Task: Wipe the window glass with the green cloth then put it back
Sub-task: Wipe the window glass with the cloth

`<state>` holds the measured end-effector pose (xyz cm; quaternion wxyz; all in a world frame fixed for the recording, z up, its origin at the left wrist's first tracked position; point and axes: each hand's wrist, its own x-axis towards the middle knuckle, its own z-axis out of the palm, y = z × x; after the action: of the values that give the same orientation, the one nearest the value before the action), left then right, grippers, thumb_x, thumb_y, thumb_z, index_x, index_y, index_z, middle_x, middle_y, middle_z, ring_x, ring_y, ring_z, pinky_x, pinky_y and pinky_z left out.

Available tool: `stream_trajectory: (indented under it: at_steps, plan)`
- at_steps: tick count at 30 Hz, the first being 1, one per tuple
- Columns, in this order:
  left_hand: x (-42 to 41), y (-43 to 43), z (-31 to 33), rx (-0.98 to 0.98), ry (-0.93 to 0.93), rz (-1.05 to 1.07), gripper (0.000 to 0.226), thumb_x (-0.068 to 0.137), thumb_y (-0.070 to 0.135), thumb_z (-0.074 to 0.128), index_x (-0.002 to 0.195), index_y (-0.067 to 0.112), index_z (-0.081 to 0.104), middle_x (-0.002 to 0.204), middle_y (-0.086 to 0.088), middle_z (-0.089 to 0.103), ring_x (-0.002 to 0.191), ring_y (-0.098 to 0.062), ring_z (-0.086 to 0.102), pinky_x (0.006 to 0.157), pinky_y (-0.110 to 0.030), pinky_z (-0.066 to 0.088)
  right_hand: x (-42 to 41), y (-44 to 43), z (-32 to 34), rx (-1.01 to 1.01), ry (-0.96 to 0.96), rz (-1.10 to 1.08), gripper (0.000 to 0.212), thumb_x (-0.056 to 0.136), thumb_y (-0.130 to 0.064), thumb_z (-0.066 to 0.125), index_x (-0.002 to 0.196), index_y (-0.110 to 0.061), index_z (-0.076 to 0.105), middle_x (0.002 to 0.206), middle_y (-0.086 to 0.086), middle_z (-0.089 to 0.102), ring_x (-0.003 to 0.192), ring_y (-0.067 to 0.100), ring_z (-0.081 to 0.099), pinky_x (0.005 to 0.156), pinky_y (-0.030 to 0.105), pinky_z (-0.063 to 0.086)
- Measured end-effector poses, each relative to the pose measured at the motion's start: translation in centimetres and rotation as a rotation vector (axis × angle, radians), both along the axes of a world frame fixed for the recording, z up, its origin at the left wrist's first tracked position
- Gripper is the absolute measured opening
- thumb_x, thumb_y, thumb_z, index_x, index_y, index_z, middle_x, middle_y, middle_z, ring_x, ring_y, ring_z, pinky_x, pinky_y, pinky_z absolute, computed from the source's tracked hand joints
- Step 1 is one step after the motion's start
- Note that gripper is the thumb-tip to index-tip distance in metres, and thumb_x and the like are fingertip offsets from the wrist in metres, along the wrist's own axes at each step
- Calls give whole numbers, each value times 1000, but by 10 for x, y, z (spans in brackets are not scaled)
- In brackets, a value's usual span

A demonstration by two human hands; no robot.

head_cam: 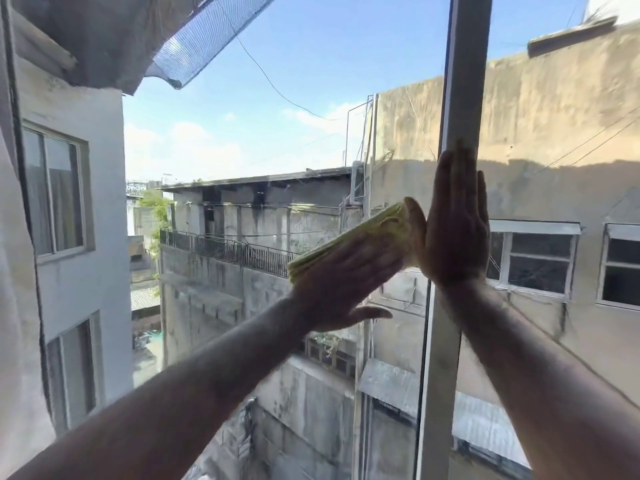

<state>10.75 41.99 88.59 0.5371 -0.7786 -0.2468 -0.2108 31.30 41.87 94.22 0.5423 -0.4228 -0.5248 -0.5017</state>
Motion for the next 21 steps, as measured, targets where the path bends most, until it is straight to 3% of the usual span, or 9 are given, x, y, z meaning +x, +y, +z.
stream_trajectory:
  at_steps: [3,5,8,11,13,14,16,19,21]
  plan:
    - [-65,0,-52,-22,80,40,84,103,68,39,166,14,21,175,-8,18,164,-25,16,133,-50,21,-1,1,0,12,-1,5,78,114,-53,32,163,7,25,172,27,24,163,38,23,133,52,27]
    - [-113,-1,-65,13,23,87,82,104,66,41,166,15,22,175,-9,20,163,-25,19,130,-52,25,0,3,0,10,0,5,80,113,-55,33,164,6,24,173,27,23,164,37,22,134,50,24]
    - [-145,-2,-35,14,-331,177,81,106,64,30,163,8,27,172,-16,27,161,-32,23,126,-59,29,0,5,-1,3,7,-2,82,113,-58,32,165,5,22,174,26,21,164,35,21,135,48,23]
    - [-113,-6,30,-14,-779,169,87,102,67,5,165,7,15,174,-16,17,163,-32,12,133,-55,16,-1,4,-1,-21,17,-7,84,112,-60,28,165,5,21,174,25,20,165,34,20,135,48,22]
    - [-74,-6,64,-15,-876,112,86,102,66,2,165,10,13,175,-13,15,164,-30,10,134,-53,13,-1,1,-1,-35,14,-5,84,112,-60,25,165,5,21,174,25,19,165,34,19,135,48,22]
    - [-53,-5,73,-8,-837,86,85,102,66,3,166,11,13,176,-12,15,164,-29,9,134,-52,11,-1,-1,0,-40,10,1,84,112,-60,24,165,5,21,174,25,19,165,35,18,135,48,22]
    - [-15,1,65,29,-584,26,84,104,67,13,166,9,19,175,-14,17,164,-29,11,134,-51,9,-2,-3,1,-46,8,8,82,113,-58,23,165,6,22,174,26,19,165,36,19,135,49,22]
    - [11,4,4,-1,-148,-37,87,103,71,32,164,9,27,174,-13,22,164,-29,14,134,-52,13,-3,-5,0,-36,8,6,77,114,-52,29,164,7,23,173,27,21,164,38,21,134,50,24]
    - [-12,2,-35,-38,-37,-25,89,102,72,36,165,10,24,175,-11,20,164,-28,13,133,-52,15,-3,-6,-1,-50,8,0,78,114,-53,27,165,6,22,174,27,20,164,37,19,135,49,22]
